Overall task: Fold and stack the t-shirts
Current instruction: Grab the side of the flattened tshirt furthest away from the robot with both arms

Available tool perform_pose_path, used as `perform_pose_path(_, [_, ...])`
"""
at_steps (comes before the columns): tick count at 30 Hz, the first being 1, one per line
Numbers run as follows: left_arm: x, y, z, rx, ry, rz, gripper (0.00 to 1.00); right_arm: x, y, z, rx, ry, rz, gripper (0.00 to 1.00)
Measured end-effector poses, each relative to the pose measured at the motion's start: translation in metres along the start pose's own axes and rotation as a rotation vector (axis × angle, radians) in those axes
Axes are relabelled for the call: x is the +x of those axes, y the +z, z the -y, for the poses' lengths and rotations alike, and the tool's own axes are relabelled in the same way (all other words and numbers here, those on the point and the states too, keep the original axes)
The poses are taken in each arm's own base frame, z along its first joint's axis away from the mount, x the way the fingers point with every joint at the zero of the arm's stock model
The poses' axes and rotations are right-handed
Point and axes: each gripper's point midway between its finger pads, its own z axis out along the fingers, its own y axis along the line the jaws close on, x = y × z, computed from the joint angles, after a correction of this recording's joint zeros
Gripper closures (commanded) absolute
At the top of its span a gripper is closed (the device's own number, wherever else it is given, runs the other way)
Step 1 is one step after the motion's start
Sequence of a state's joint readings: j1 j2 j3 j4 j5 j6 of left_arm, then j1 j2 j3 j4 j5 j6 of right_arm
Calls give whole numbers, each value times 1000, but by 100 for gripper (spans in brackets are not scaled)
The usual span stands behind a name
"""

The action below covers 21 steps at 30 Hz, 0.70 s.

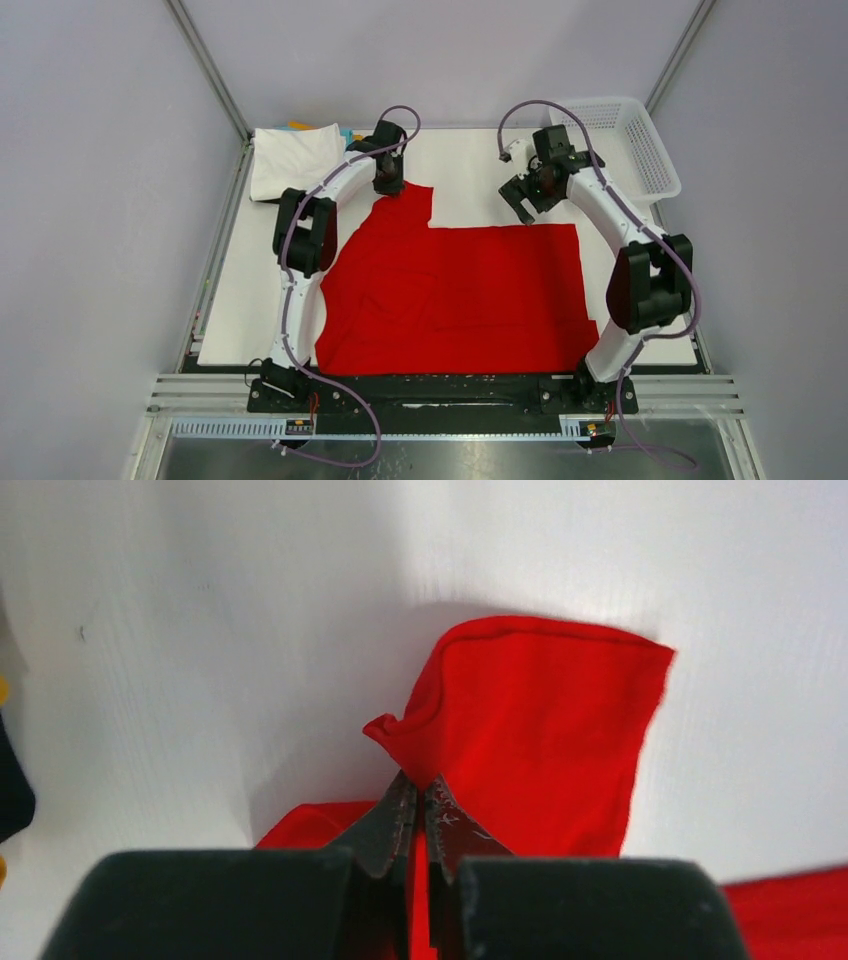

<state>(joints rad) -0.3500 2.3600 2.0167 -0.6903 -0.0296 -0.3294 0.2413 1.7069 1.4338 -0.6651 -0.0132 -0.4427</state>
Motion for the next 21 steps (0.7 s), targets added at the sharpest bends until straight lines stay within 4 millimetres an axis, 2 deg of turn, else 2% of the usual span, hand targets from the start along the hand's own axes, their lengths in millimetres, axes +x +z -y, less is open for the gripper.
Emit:
perform_pose_path(3, [3,-10,2,23,0,8,100,1,7,3,-79,-172,-63,0])
perform_pose_path(6, [3,-20,5,43,-1,18,100,-4,23,11,-142,-329,-124,1])
perform_pose_path(8, [1,-25,6,52,-3,34,100,4,34,12,-176,-403,-168,0])
perform_pose_path(10, [2,-30,6,58,-5,41,100,22,41,9,-228,-458,-235,1])
perform_pose_path(14, [6,-42,6,68,-12,59,100,47,53,2,-312,-513,-331,1])
perform_pose_path(21, [7,-57,7,92,-24,96,100,59,74,14,-300,-541,-376,13])
